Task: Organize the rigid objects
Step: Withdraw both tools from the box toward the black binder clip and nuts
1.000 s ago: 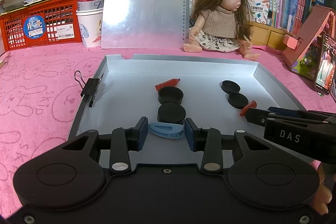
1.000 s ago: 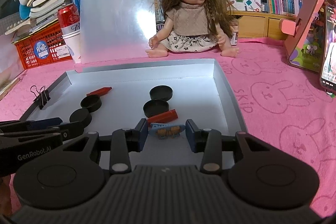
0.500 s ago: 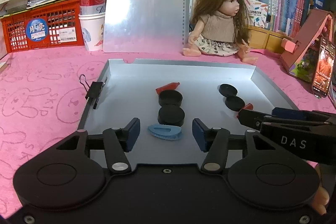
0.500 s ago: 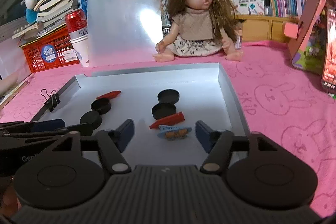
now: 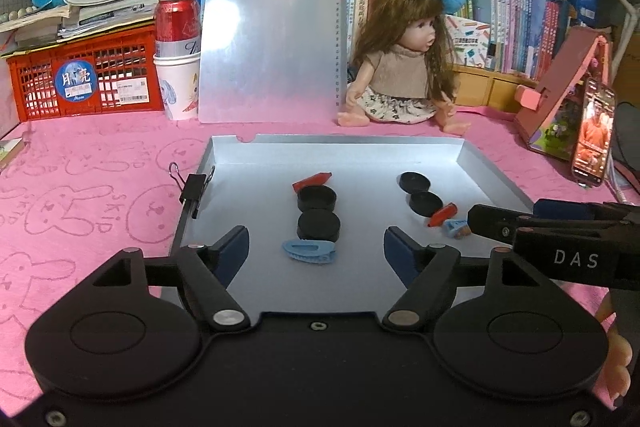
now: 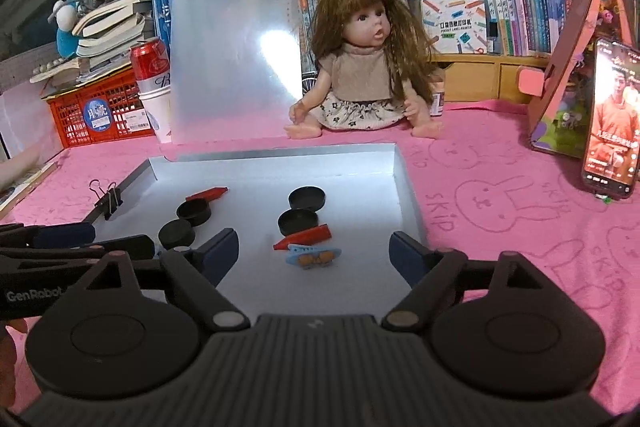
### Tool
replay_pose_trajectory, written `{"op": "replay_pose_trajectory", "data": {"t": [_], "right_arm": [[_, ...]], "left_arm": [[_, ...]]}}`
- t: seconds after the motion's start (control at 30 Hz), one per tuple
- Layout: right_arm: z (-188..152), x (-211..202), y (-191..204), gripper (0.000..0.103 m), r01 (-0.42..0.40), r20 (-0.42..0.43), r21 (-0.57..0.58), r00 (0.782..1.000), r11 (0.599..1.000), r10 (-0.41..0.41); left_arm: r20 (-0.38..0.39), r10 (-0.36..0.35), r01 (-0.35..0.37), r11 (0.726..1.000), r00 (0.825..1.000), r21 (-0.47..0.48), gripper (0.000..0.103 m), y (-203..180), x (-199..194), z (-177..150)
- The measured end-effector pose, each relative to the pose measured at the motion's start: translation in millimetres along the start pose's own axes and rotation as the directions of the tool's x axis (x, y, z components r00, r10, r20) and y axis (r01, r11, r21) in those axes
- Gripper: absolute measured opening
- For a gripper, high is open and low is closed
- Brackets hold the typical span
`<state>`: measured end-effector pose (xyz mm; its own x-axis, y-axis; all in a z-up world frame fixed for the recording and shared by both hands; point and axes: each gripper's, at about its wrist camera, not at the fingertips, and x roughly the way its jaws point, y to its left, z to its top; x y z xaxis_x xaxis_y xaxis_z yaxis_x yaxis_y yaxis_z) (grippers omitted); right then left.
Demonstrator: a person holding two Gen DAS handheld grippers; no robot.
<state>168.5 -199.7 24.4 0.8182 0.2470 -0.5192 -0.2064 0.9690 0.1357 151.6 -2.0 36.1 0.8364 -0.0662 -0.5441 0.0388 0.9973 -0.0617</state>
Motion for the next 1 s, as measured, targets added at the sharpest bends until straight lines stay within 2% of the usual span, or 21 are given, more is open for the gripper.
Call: {"op": "replay_pose_trajectory", "data": {"t": [0.67, 1.0], "right_arm": [[-24.5, -63.3, 1.4, 0.095, -0.010, 0.042, -0.111, 0.999, 0.994, 0.015], [-52.8, -97.2, -3.4, 0.095, -0.075, 0.034, -0.126, 0.996, 0.989, 0.080]], "left_arm": [[-0.001, -0.062, 0.062, 0.998, 0.998, 0.033, 0.074, -5.2, -65.8, -38.7], [0.004, -0.106, 0.106, 0.993, 0.994, 0.059, 0.074, -15.0, -100.3, -67.1]]}}
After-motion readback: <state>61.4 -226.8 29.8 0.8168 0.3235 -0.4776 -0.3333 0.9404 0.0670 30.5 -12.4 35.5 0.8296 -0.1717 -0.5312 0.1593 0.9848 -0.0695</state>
